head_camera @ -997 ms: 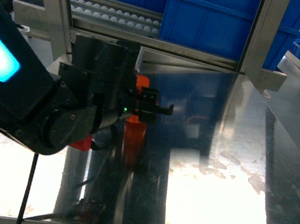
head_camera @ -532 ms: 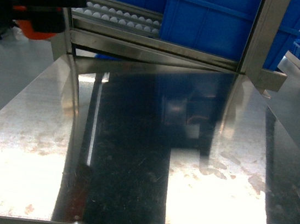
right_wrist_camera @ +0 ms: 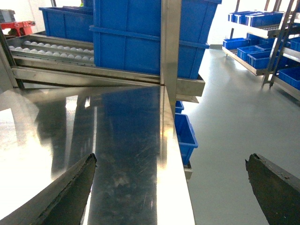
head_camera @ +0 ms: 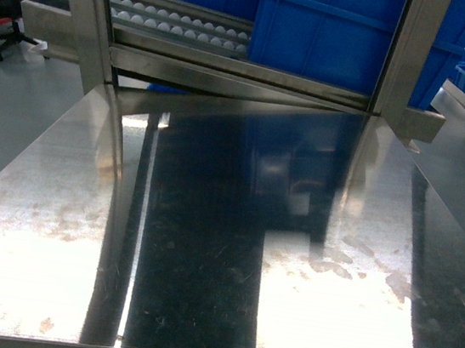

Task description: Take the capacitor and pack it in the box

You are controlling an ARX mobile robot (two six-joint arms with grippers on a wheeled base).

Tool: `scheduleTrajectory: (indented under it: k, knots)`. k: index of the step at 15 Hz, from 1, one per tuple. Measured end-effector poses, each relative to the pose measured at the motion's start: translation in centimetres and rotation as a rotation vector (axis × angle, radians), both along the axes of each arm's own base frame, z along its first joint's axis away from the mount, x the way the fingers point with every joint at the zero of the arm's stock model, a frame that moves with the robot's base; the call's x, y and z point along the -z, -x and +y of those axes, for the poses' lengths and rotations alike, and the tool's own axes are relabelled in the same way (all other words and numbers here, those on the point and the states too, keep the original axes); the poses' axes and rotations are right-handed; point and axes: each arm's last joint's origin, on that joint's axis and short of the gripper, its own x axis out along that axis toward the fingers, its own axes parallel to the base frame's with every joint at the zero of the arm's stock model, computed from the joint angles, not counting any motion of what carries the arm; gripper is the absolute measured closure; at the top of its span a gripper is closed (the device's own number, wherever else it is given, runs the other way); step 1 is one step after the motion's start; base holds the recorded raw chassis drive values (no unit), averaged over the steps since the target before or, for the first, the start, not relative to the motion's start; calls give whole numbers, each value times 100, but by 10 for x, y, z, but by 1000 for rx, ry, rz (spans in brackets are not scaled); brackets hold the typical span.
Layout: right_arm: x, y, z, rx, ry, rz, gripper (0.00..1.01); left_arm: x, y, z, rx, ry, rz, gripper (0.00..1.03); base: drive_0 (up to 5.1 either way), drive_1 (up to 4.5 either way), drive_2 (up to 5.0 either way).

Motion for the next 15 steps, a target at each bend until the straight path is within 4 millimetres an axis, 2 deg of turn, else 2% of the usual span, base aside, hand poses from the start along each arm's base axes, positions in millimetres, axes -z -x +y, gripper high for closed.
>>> scheduleTrajectory:
  k: [3,5,9,14,15]
  knots:
    - [0,0,0,0,0,0,3,2,0,2,38,-32,47,58,0,0,0]
    - [0,0,0,0,0,0,3,20,18,24,134,-78,107,58,0,0,0]
    - [0,0,0,0,0,0,3,47,44,48,144,-79,112,58,0,0,0]
    - [0,0,0,0,0,0,3,65,66,64,152,-77,107,58,0,0,0]
    - [0,0,0,0,0,-1,3,68,70,73,143,-77,109,58,0,0,0]
